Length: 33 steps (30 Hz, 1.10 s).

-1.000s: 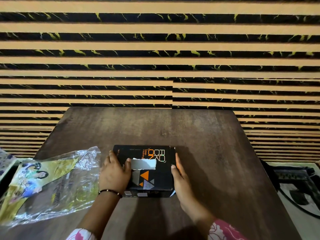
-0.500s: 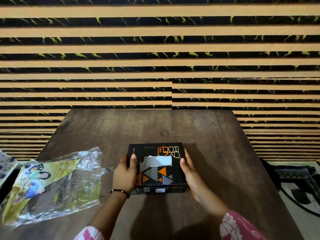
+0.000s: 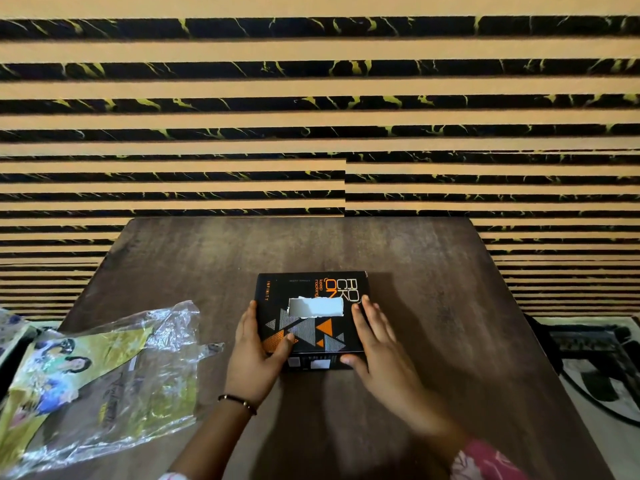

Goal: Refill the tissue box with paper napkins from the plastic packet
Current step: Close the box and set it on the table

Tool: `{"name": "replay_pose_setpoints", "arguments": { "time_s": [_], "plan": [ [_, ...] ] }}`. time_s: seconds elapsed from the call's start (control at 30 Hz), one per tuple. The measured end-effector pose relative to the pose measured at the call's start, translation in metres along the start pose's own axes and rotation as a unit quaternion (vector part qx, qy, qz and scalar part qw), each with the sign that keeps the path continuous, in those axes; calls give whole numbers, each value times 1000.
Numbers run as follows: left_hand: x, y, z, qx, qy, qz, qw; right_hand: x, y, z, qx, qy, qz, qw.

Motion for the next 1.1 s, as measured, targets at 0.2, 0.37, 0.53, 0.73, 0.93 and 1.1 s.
{"name": "replay_pose_setpoints", "arguments": {
  "time_s": [0.2, 0.37, 0.53, 0.73, 0.93, 1.1],
  "plan": [
    [-6, -11, 75, 28, -16, 3, 999, -7, 9, 69, 1, -12, -44, 999],
    [-15, -28, 132, 54, -5, 4, 999, -22, 18, 125, 12, -29, -69, 997],
    [-16, -38, 176, 51, 8, 6, 999, -33, 24, 169, 15, -42, -80, 996],
    [-17, -49, 207, 68, 5, 7, 998, -41, 26, 197, 18, -59, -91, 994],
    [-23, -57, 225, 62, 6, 3, 998, -49, 32, 218, 33, -95, -95, 990],
    [-24, -61, 234, 78, -1, -2, 997, -47, 31, 216, 9, -125, -70, 990]
  ]
}}
Point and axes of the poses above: each hand's wrist, its own z-axis towards the middle knuckle, its own y-axis out of the back of the hand, x = y × z, the point moved 10 cm from there along z, towards the middle knuckle, and after that the axes turned 2 degrees about -x, right-handed, at the moved point
